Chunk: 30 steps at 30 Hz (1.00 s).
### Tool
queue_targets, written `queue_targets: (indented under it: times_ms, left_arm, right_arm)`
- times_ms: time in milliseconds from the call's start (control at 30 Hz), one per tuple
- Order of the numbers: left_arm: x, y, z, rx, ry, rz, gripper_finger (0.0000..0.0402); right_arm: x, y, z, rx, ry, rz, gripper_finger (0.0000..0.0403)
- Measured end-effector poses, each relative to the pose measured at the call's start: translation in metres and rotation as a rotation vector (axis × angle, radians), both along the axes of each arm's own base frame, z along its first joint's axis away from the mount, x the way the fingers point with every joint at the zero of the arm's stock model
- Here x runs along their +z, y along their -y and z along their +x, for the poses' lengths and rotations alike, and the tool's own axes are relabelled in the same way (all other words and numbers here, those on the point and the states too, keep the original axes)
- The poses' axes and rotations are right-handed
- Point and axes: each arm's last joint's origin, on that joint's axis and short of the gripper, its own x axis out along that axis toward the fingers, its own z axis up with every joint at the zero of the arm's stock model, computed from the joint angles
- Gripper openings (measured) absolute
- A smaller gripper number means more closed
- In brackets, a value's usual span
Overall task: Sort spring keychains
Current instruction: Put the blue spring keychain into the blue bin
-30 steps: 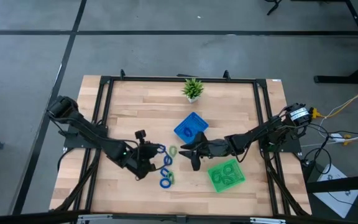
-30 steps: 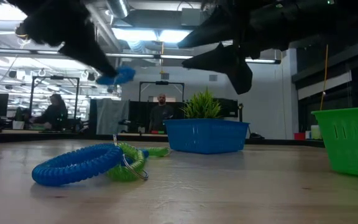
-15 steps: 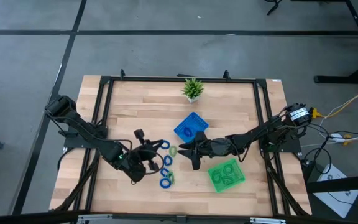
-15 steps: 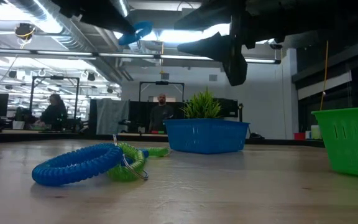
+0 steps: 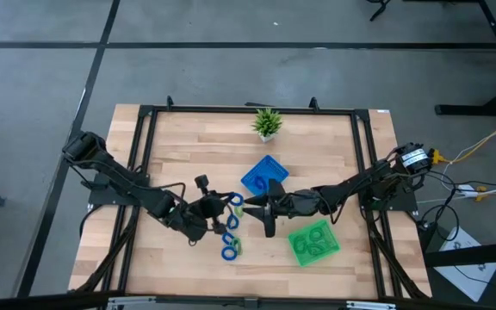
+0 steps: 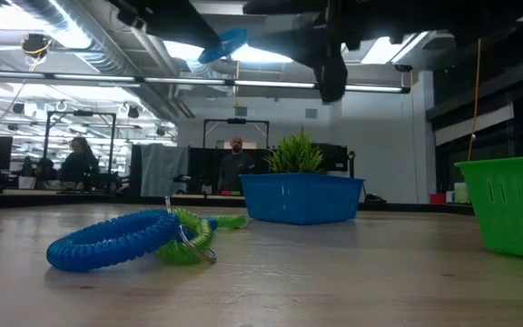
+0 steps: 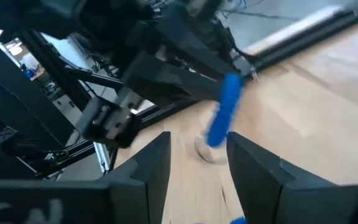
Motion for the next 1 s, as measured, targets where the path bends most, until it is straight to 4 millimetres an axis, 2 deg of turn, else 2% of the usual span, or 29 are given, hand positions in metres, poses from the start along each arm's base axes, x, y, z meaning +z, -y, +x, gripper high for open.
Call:
queue_targets:
  times_ms: [133,500,733,833,1000]
  left_arm:
    - [0.0015,-0.0039,0.0033,0.012,0.017,-0.009,0.002]
    - [0.0015,0.0006,0.0013,-0.005,0.019,-0.015,0.002]
    - [0.0029,0.0011,0.0021,-0.004,0.038,-0.028,0.002]
    - [0.0038,0.0014,0.0027,-0.004,0.05,-0.035,0.002]
    - [0.0051,0.0019,0.0046,-0.031,0.06,-0.068,0.0027]
  right_arm:
    - [0.0057,-0.0005,0.0036,-0.02,0.0,-0.033,0.0156]
    - [0.0058,0.0026,0.0039,-0.131,-0.014,-0.064,0.0156]
    - [0.0051,0.0027,0.0038,-0.134,-0.021,-0.07,0.0154]
    - [0.0027,0.0039,0.0038,-0.136,-0.045,-0.08,0.0138]
    - [0.0004,0.0059,0.004,-0.141,-0.067,-0.084,0.0083]
